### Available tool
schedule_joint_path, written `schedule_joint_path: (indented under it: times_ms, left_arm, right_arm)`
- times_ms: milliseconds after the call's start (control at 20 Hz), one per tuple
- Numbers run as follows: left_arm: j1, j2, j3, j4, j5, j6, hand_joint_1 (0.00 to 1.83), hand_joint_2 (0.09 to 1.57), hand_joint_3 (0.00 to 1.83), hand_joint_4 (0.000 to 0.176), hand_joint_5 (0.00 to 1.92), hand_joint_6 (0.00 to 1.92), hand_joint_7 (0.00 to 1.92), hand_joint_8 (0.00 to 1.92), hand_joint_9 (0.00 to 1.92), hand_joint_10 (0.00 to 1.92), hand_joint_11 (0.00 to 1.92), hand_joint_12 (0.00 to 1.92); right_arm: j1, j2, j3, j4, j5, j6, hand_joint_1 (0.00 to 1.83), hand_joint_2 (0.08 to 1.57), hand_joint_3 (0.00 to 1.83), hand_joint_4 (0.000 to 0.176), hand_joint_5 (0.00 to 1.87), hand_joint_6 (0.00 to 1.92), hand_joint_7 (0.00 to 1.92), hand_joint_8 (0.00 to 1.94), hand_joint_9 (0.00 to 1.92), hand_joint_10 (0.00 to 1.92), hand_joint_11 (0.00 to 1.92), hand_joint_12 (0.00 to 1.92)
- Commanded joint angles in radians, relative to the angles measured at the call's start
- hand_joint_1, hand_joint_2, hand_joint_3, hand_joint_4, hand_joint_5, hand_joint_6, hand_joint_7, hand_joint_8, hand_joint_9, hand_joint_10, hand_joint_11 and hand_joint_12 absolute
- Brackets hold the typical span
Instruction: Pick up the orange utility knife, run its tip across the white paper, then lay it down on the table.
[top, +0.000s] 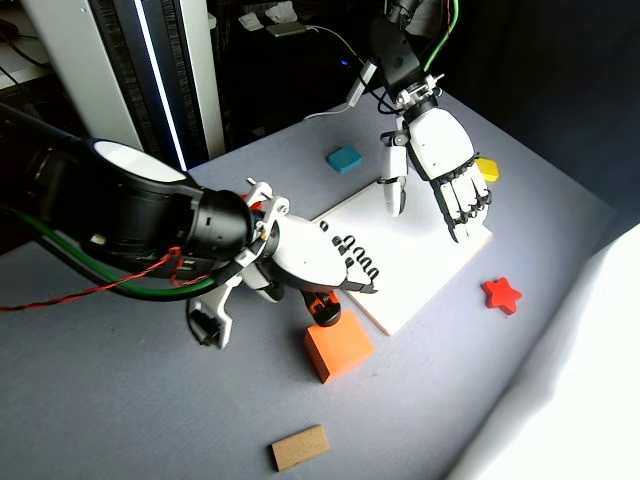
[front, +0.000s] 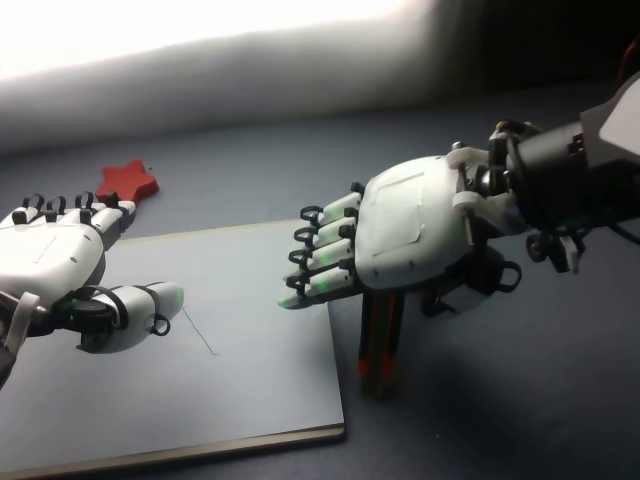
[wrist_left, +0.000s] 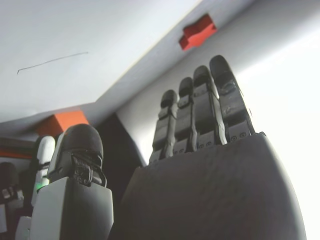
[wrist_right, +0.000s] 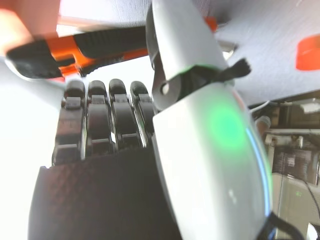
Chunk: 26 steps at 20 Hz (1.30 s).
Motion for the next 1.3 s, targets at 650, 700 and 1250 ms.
schedule_joint_path:
  times_ms: [650,700,1250]
  left_arm:
    - [-0.008,-0.003,0.004,0.056,-0.077,0.003,0.14,1.31,0.00,0.017,0.13,0.00,0.16,0.00,0.22,0.01,0.00,0.73]
    - [-0.008,-0.003,0.004,0.056,-0.077,0.003,0.14,1.31,0.00,0.018,0.12,0.00,0.14,0.00,0.21,0.00,0.00,0.72]
    - [-0.010,-0.003,0.007,0.049,-0.077,0.003,0.13,1.30,0.00,0.016,0.12,0.00,0.21,0.01,0.22,0.01,0.00,0.71]
  right_arm:
    - [-0.021,-0.058,0.073,-0.041,-0.080,0.076,1.26,1.09,0.00,0.000,0.00,0.00,0.00,0.00,0.00,0.00,0.00,0.00]
    - [-0.024,-0.060,0.076,-0.041,-0.084,0.076,1.25,1.09,0.00,0.000,0.00,0.00,0.00,0.00,0.00,0.00,0.00,0.00]
    - [-0.059,-0.069,0.074,-0.040,-0.125,0.074,1.25,1.19,0.01,0.000,0.19,0.54,0.26,0.51,0.14,0.57,0.00,0.71]
